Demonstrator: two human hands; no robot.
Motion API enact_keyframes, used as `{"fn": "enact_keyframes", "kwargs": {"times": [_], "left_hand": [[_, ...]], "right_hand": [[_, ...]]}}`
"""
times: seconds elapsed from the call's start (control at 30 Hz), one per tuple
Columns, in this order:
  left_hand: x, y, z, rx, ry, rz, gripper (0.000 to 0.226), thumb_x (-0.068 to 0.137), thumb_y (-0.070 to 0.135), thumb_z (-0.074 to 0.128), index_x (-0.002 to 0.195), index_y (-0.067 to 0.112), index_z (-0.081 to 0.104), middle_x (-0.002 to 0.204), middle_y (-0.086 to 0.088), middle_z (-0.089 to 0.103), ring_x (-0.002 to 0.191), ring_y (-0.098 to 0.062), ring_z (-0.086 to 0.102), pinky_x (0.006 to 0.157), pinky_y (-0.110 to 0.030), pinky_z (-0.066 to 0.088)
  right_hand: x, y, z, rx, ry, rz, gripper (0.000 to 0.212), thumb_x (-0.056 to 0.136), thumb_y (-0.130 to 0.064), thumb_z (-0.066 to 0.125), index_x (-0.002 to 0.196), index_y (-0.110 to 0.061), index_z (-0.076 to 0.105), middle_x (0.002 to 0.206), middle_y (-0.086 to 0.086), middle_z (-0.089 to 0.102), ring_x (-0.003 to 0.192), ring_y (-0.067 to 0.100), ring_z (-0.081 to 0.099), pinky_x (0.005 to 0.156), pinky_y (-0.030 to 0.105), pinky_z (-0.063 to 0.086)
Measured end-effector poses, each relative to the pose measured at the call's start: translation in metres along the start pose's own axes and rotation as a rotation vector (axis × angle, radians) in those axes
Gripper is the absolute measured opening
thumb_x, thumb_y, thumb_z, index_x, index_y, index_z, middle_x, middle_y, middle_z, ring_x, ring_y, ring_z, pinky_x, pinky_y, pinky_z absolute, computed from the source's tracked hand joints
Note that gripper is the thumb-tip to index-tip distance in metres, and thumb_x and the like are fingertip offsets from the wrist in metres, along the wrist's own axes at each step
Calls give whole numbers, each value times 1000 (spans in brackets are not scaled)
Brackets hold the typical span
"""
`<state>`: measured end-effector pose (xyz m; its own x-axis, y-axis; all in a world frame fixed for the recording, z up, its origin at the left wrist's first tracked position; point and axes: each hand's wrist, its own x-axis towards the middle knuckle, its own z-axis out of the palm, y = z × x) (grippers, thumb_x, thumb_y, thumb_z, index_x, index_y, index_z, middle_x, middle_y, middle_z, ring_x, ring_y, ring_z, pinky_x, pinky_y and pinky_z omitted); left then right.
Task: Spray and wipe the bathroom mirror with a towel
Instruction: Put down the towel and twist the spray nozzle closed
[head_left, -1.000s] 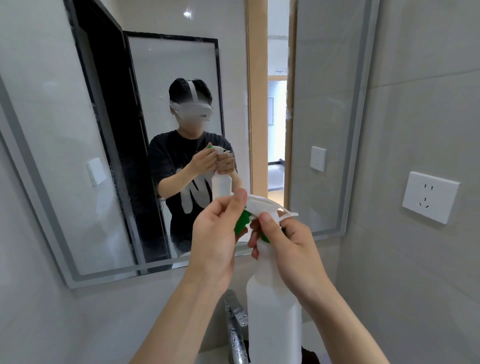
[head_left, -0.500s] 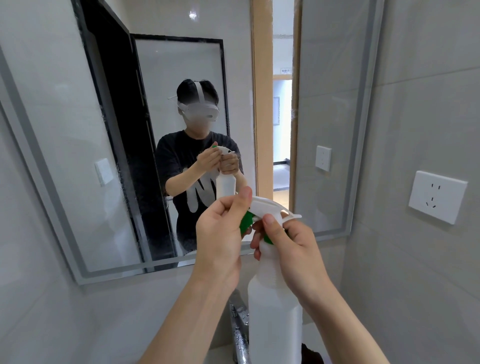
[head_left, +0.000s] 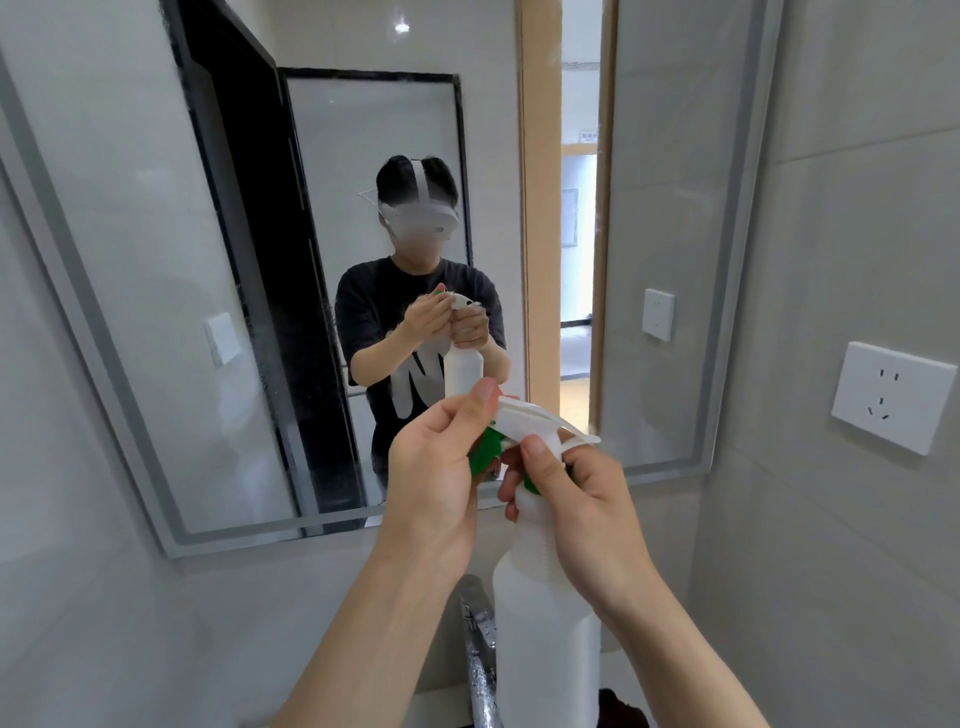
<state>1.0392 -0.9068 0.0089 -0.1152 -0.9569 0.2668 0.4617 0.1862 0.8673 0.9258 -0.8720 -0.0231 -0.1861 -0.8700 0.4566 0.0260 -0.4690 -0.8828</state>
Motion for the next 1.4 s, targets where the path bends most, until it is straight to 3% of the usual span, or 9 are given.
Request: {"fn": "enact_keyframes", "kwargs": {"times": [0.2,0.4,0.6,0.73,0.9,1.03,1.13,1.27,1.4], "left_hand": [[-4,1,6,-39,-73,-18,34,79,37,68,101,12,75,92,-10,74,66,-21,63,49,-33,44],[-1,-6,16,16,-4,10,43,83,36,70,95,-6,70,80,-21,63,52,-25,52,43,-31,40],[-2,-19,20,-32,-11,-9,45,82,35,67,109,-1,72,82,-16,66,59,-25,51,49,-33,42],[1,-21,28,-32,4,-64,52,76,51,68,102,6,74,85,-12,71,60,-18,57,53,-32,43],[2,-28,45,36,59,-41,54,83,38,73,103,-12,69,82,-16,69,58,-20,57,47,-32,43],[-5,-37,49,9,-17,-43,47,90,31,66,112,-11,66,98,-18,72,65,-24,60,52,-34,43],[-15,-44,54,-56,-112,-138,40,89,30,59,117,3,64,109,-14,74,70,-24,59,59,-35,42],[-21,-54,56,-1,-168,-170,45,85,44,68,104,3,64,97,-22,60,75,-26,57,61,-34,46],[-37,-59,48,-34,-226,-159,24,87,26,68,98,5,69,96,-14,67,81,-25,62,65,-34,51]], "right_hand": [[5,2,-4,31,19,-12,44,102,-27,56,70,3,64,71,19,68,63,19,61,65,34,50],[6,1,-12,52,18,-8,47,105,-20,53,71,10,63,79,22,67,63,17,60,61,25,50],[7,0,-24,125,-18,58,41,104,-18,52,74,6,66,75,26,67,62,22,59,62,26,52],[8,0,-33,156,-32,107,39,105,-19,51,75,1,66,72,20,66,60,25,56,59,24,50],[6,2,-46,151,-18,113,39,105,-21,52,76,-1,69,72,19,67,62,24,58,62,27,51],[-2,6,-60,149,14,105,37,105,-20,52,77,-4,69,68,14,66,62,24,58,62,26,50],[-10,10,-69,169,73,130,35,104,-19,54,74,-7,68,66,12,66,61,25,57,62,30,49],[-31,7,-76,127,137,141,33,103,-18,55,75,-6,68,67,13,65,60,22,59,62,31,51],[-63,2,-71,67,228,128,29,103,-21,57,80,-7,69,69,14,65,61,19,60,63,30,51]]}}
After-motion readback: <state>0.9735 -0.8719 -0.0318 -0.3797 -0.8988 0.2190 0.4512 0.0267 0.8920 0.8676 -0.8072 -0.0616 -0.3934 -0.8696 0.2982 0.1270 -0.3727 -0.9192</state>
